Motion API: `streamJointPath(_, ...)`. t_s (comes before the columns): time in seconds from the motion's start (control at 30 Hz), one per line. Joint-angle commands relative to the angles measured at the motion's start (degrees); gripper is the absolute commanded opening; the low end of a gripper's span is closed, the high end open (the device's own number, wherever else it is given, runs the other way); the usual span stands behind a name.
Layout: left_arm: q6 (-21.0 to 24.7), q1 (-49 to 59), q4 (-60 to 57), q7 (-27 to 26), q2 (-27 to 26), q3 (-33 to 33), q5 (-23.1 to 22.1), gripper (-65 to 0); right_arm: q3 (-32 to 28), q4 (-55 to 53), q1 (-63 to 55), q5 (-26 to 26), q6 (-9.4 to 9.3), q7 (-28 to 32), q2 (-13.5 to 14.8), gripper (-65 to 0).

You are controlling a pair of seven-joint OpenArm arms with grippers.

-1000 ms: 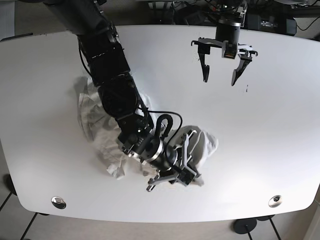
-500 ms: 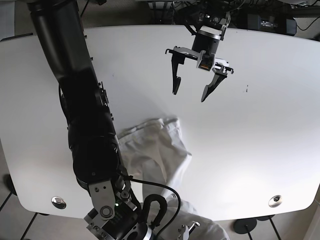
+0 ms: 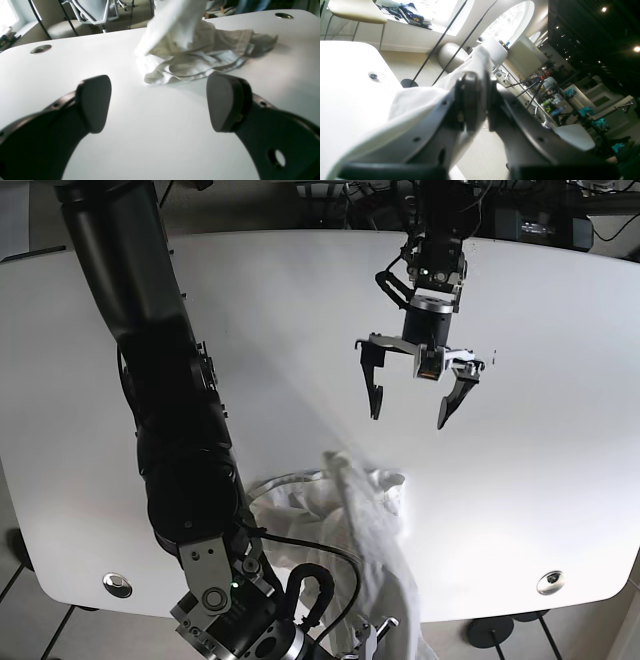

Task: Fold the T-shirt properly

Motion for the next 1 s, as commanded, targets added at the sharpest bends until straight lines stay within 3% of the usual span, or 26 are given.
streamJointPath(0.03, -0.1, -3.8, -2.6, -1.7, 0.0, 0.2, -0.1, -8.2, 0.4, 0.3, 2.7, 0.2, -0.83, 1.6, -0.2, -62.8)
streamJointPath(0.53, -0.3, -26.3, -29.9, -1.8, -0.2, -2.2, -0.2, -8.1, 0.5, 0.1, 3.0, 0.2, -1.19, 1.6, 1.0, -62.8)
streamJointPath(0.67, -0.4, -32.6, -37.6, -1.9, 0.4, -2.1, -0.2, -8.1, 4.7, 0.1, 3.0, 0.2, -1.19, 1.6, 0.5, -62.8)
streamJointPath(0.8, -0.9, -38.2, -44.6, -1.9, 0.4, -0.8, -7.5, -7.9, 4.9, 0.1, 3.0, 0.2, -1.19, 1.6, 0.7, -62.8)
streamJointPath(0.9, -5.1, -41.1, -49.2, -1.9, 0.3, 3.2, -13.5, -8.3, 4.9, 0.2, 3.0, 0.2, -1.19, 1.6, 0.7, -62.8)
streamJointPath(1.0, -6.1, -42.6, -52.6, -1.9, 0.4, 5.6, -17.3, -8.3, 4.9, 0.3, 3.0, 0.2, -1.19, 1.6, 0.7, -62.8)
